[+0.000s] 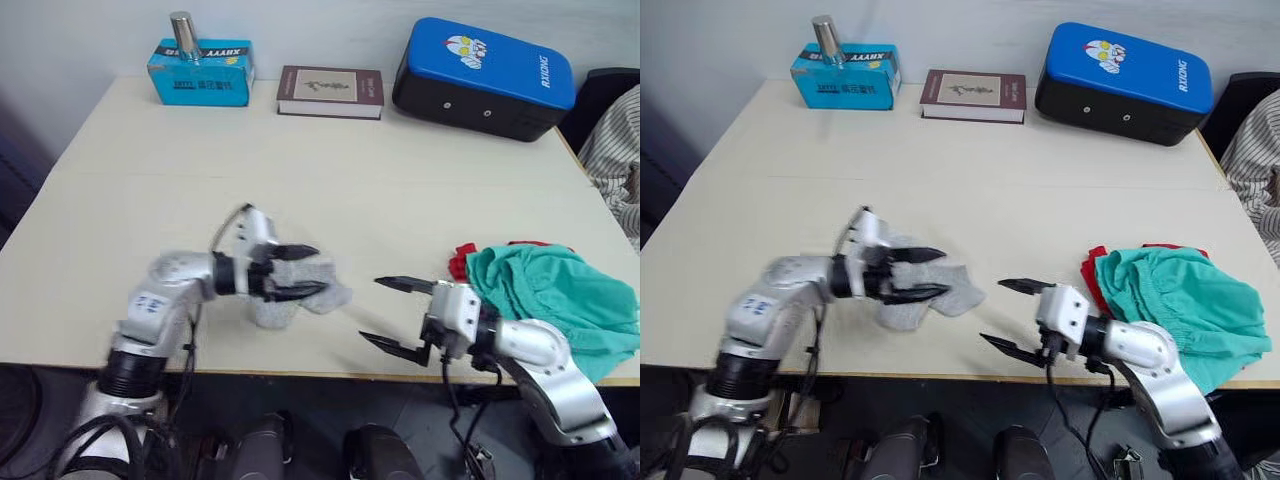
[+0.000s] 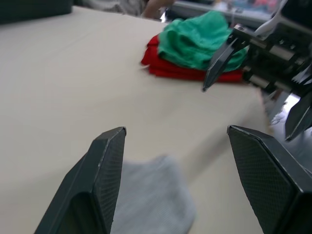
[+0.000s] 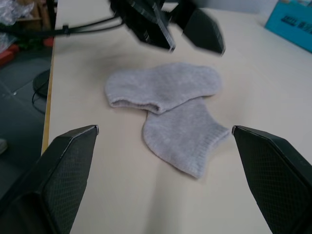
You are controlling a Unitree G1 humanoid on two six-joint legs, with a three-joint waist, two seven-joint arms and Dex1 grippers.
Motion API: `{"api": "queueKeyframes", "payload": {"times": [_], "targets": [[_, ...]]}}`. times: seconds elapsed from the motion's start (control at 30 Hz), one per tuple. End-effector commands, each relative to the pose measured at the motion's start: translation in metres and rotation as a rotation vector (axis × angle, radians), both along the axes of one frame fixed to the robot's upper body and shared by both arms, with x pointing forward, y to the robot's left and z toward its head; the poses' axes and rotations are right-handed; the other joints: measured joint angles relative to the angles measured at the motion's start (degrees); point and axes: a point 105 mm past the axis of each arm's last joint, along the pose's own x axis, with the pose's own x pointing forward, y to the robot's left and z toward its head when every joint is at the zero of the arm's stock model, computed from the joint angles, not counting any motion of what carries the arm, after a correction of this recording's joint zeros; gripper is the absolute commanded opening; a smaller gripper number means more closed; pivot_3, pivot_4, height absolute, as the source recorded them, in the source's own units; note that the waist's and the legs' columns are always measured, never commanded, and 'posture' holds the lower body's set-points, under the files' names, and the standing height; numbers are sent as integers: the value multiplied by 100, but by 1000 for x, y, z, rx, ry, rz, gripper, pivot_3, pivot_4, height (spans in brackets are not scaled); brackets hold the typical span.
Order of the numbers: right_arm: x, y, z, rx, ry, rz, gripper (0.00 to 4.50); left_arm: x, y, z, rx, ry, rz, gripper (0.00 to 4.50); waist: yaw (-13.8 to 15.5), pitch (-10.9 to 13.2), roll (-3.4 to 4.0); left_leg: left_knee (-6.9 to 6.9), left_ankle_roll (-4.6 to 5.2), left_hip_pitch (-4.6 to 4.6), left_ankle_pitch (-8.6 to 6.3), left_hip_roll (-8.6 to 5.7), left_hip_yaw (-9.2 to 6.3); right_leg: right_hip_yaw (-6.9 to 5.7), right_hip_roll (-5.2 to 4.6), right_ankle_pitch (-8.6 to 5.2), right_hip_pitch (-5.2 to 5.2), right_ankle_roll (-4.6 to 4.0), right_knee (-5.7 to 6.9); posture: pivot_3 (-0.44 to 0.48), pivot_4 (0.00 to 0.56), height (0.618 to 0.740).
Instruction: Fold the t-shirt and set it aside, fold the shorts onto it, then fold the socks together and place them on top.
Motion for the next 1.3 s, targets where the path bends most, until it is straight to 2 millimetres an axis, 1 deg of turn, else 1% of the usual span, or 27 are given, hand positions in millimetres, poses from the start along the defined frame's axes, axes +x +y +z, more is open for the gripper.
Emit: {"api": "queueKeyframes", "payload": {"times": [0.03, 0.07, 0.13, 0.2, 0.3, 0.37, 0.5, 0.6, 0.77, 0.87, 0.97, 1.17, 1.3], "targets": [[7, 17, -4, -38, -18, 2, 4500, 13, 58, -13, 185, -52, 137, 3472, -14, 1, 2, 0, -1, 0, -1, 0, 0, -2, 0, 0, -3, 0, 2, 0, 150, 740], [11, 21, -5, -51, -25, -5, 4500, 15, 69, -17, 226, -49, 162, 3472, -15, 1, 2, -2, 0, -2, -1, -1, 1, -2, -1, 0, -5, 0, 2, 0, 150, 740], [20, 25, -8, -73, -48, -25, 4500, 19, 86, -23, 244, -32, 215, 3472, 17, 3, 3, -3, 6, -4, -6, -5, 3, 0, -7, 0, -7, 0, 0, 0, 150, 740], [28, 29, -13, -101, -60, -45, 4500, 23, 97, -32, 236, 7, 254, 3472, 57, 5, 1, 3, 11, -9, -12, -7, 0, -2, -10, 1, -6, 3, 0, 0, 150, 740], [36, 32, -19, -133, -50, -62, 4500, 21, 97, -49, 245, 73, 232, 3472, 44, 5, 0, 3, 14, -13, -13, -11, 0, -2, -14, 3, -7, 5, -2, 0, 150, 740], [38, 34, -25, -171, -10, -48, 4500, 20, 90, -56, 249, 115, 212, 3472, 27, 4, 1, 3, 14, -12, -13, -11, 1, -2, -14, 3, -8, 6, 2, 0, 150, 740], [46, 35, -19, -157, 16, -66, 4500, 24, 76, -58, 218, 148, 200, 3472, 19, 4, 1, 3, 10, -11, -10, -7, 2, -3, -11, 3, -12, 6, 16, 0, 150, 740], [44, 33, -22, -191, 13, -49, 3866, 28, 67, -62, 215, 151, 178, 3548, 19, 4, 1, 4, 9, -11, -9, -7, 2, -2, -10, 3, -12, 6, 16, 0, 150, 740], [42, 32, -25, -210, 14, -28, 2106, 28, 60, -65, 187, 165, 147, 3548, 17, 4, 0, 5, 10, -10, -10, -7, 2, -3, -9, 3, -11, 6, 16, 0, 150, 740], [44, 32, -24, -210, 9, -25, 1045, 26, 59, -72, 210, 173, 130, 2946, 18, 4, 0, 6, 10, -10, -10, -7, 2, -3, -10, 3, -11, 6, 16, 0, 150, 740], [45, 31, -25, -216, 4, -19, 8, 23, 56, -75, 195, 187, 118, 2021, 15, 4, 0, 6, 10, -9, -10, -7, 2, -3, -10, 3, -10, 6, 16, 0, 150, 740], [50, 23, -25, -246, -9, -11, 0, 5, 56, -81, 191, 214, 101, 80, -35, 4, 1, 5, 10, -7, -10, -7, 2, -3, -10, 3, -8, 6, 17, 0, 150, 740], [58, 12, -23, -268, -27, -8, 0, -14, 53, -81, 168, 225, 101, 33, -111, 4, 1, 4, 9, -4, -10, -5, 0, -3, -10, 3, -6, 6, 16, 0, 150, 740]]}}
